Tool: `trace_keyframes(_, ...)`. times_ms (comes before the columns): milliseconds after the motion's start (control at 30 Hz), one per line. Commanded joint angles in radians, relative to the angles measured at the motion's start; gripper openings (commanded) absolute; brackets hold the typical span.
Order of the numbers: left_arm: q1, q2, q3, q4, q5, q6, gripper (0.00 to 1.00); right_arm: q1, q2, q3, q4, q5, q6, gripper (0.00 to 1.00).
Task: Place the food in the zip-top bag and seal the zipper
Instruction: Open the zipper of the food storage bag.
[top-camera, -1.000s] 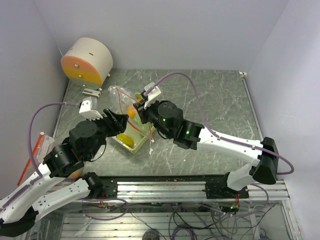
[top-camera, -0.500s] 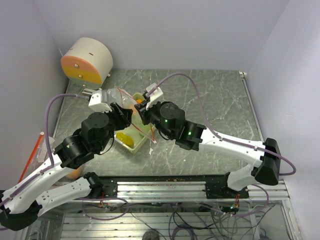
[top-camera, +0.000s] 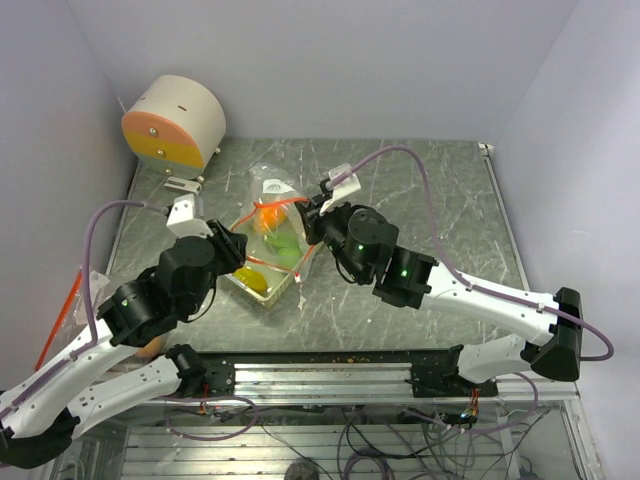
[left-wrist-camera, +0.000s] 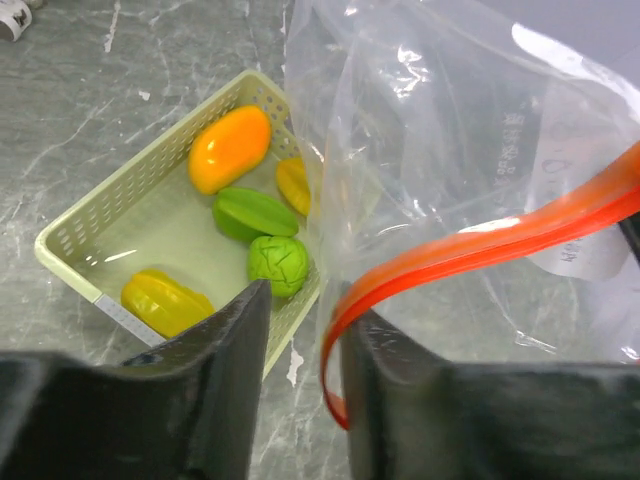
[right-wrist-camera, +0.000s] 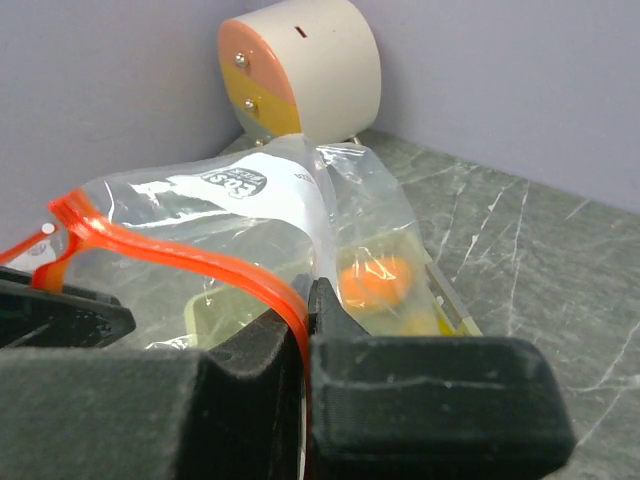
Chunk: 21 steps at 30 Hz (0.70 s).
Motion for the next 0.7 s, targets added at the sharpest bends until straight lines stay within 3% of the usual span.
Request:
trace_keyframes(0, 0.005, -0.038, 0.019, 0.009, -0.015, 0.011, 0.52, 0.0, -0.024, -0.005, 0.032, 0.002, 0.038, 0.0)
trace_keyframes(33, 0.005, -0.039, 0.01, 0.035, -0.001, 0.011, 0.6, 0.001, -0.015, 0.002, 0.03, -0.011, 0.045, 0.0)
trace_keyframes(133, 0.005, -0.025, -0.016, 0.126, 0.062, 0.002, 0.69, 0.002, 0.008, 0.023, 0.022, -0.047, 0.062, 0.0)
trace_keyframes(400, 0.005, 0.019, -0.057, 0.249, 0.166, -0.029, 0.66, 0.003, 0.021, 0.021, 0.034, -0.041, 0.08, 0.0)
trace_keyframes(500, 0.005, 0.017, -0.076, 0.267, 0.191, -0.047, 0.55, 0.003, 0.026, 0.021, 0.031, -0.021, 0.086, 0.0)
trace_keyframes(567, 0.005, 0.01, -0.094, 0.279, 0.206, -0.059, 0.42, 0.003, 0.025, 0.017, 0.033, -0.012, 0.089, 0.0)
trace_keyframes(633, 0.005, 0.001, -0.113, 0.285, 0.211, -0.067, 0.15, 0.004, 0.021, 0.012, 0.039, -0.004, 0.09, 0.0)
trace_keyframes(667, 0.006, -0.003, -0.116, 0.28, 0.208, -0.065, 0.07, 0.004, 0.018, 0.011, 0.039, 0.008, 0.09, 0.0)
